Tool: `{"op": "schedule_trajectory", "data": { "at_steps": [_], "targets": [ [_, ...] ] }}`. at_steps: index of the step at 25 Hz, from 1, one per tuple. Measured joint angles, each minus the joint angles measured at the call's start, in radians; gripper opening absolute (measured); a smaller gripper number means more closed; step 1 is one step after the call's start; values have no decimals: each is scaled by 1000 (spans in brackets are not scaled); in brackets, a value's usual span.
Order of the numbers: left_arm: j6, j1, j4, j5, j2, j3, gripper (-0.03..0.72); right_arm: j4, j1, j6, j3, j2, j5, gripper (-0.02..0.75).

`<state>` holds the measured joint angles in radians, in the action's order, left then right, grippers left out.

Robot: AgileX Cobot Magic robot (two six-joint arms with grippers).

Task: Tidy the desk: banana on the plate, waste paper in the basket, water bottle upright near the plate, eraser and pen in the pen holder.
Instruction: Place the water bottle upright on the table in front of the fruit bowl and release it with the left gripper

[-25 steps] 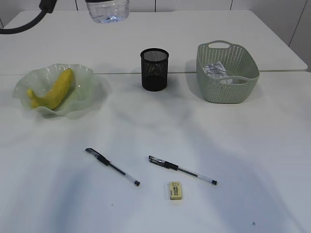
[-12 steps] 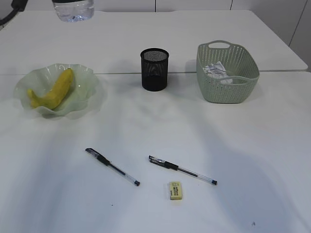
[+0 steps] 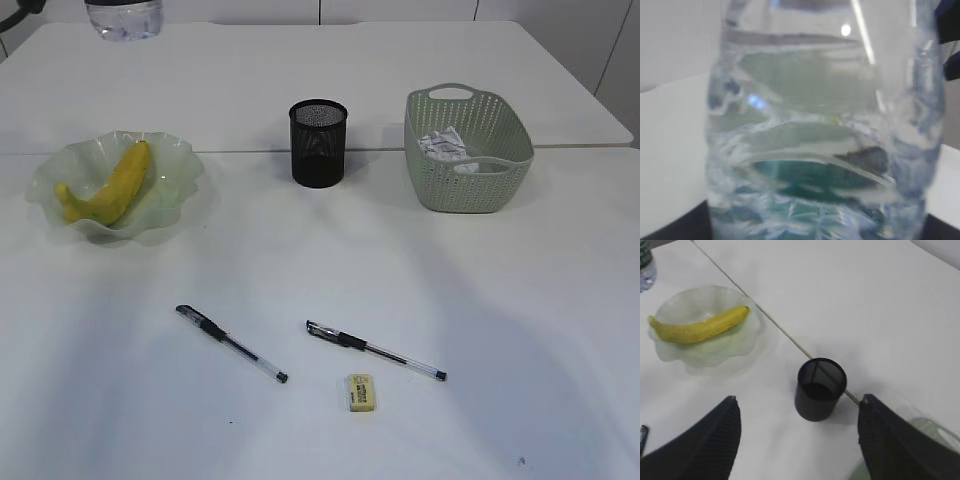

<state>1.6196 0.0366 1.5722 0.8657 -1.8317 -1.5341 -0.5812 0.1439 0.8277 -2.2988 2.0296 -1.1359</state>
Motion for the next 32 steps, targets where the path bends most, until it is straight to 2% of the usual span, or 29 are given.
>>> {"op": "schedule_trajectory", "data": {
  "at_steps": [6, 11, 21, 25, 32],
  "targets": [
    [48, 2, -77, -127, 0, 4, 373, 66, -41, -75, 10, 0, 28, 539],
    [97, 2, -96, -136, 0, 4, 373, 77, -56, -80, 78, 0, 39, 540],
    [84, 2, -258, -91, 8, 4, 373, 106, -57, -82, 195, 0, 46, 539],
    [32, 22, -326, -91, 16, 27, 373, 106, -58, -82, 196, 0, 49, 539],
    [21, 86, -338, -91, 16, 141, 373, 106, -58, -83, 196, 0, 49, 538]
  ]
}}
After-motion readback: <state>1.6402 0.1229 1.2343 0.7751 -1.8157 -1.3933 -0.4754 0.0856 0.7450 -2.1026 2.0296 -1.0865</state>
